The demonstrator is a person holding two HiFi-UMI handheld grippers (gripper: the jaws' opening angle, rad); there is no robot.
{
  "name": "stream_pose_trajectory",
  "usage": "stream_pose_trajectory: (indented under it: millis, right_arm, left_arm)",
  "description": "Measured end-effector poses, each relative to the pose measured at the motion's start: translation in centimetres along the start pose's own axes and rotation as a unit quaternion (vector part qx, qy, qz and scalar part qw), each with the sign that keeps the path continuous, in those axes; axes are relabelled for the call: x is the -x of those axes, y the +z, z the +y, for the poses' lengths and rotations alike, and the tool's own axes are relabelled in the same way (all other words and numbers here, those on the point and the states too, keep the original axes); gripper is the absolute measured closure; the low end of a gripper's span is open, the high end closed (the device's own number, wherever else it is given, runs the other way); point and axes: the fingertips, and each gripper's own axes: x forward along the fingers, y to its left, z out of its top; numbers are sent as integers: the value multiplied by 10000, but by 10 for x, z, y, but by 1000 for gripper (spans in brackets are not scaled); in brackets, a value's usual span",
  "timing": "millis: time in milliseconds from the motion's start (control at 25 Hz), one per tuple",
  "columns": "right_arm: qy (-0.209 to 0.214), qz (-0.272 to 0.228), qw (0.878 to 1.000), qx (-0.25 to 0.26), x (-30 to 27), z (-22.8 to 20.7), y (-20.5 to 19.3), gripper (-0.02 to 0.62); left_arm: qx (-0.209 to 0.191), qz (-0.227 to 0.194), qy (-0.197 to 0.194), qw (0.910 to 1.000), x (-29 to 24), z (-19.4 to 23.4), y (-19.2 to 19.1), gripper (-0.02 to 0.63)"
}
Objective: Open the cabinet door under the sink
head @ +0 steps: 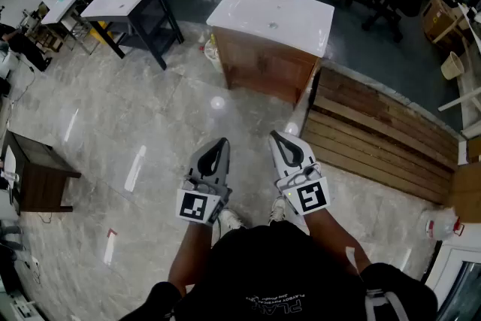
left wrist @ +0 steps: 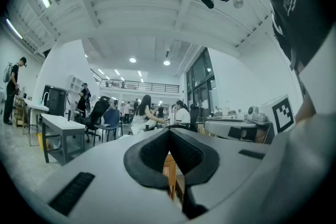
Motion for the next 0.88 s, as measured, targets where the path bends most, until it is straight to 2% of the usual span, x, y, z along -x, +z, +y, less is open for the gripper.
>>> stream_pose_trajectory:
  millis: [160,520,880]
  right_arm:
    - [-3,-117,9999,23,-5,-5,0,577]
    - [218,-171,9995,-168,2,-22,-10,577]
    - [470,-132,9984,-274,-1,-50,-30,577]
  left_arm:
    - [-37,-95,32,9999,-9,-1,-2,588]
    - [12,-10,215,9998,-26,-12,-10,588]
    - [-385,384,578,9969,-49,-9,-38,588]
